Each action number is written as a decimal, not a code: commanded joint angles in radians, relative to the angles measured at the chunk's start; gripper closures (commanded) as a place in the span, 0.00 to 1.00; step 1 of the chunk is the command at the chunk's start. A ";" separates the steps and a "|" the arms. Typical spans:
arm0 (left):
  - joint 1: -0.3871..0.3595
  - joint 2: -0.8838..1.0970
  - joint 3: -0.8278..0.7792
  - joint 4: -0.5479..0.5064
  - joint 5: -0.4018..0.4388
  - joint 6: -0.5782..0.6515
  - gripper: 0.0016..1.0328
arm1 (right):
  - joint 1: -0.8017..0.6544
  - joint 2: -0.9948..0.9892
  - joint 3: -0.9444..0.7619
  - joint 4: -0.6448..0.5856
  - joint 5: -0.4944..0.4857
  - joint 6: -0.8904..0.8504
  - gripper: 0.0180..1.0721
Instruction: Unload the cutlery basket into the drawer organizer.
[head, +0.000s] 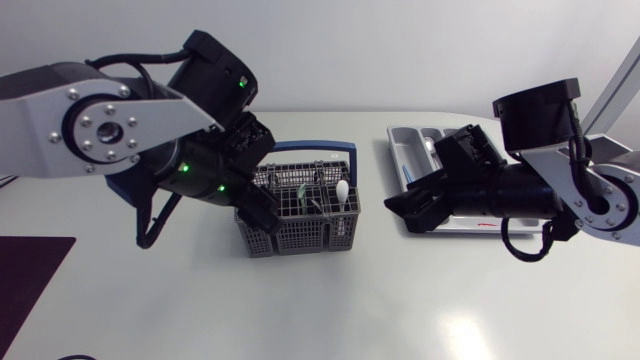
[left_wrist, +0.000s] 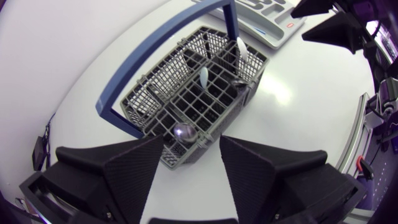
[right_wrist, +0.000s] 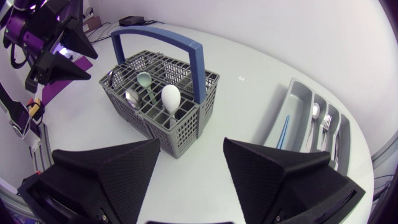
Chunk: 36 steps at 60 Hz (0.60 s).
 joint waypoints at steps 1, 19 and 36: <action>-0.021 0.028 0.063 -0.022 -0.022 -0.038 0.34 | 0.009 -0.015 -0.027 -0.012 0.007 -0.015 0.29; -0.051 0.058 0.093 -0.095 -0.071 0.141 0.20 | 0.012 -0.009 -0.046 -0.012 0.005 -0.036 0.29; 0.006 -0.041 0.045 -0.126 0.036 0.652 0.16 | 0.012 -0.009 -0.079 -0.009 0.002 -0.071 0.29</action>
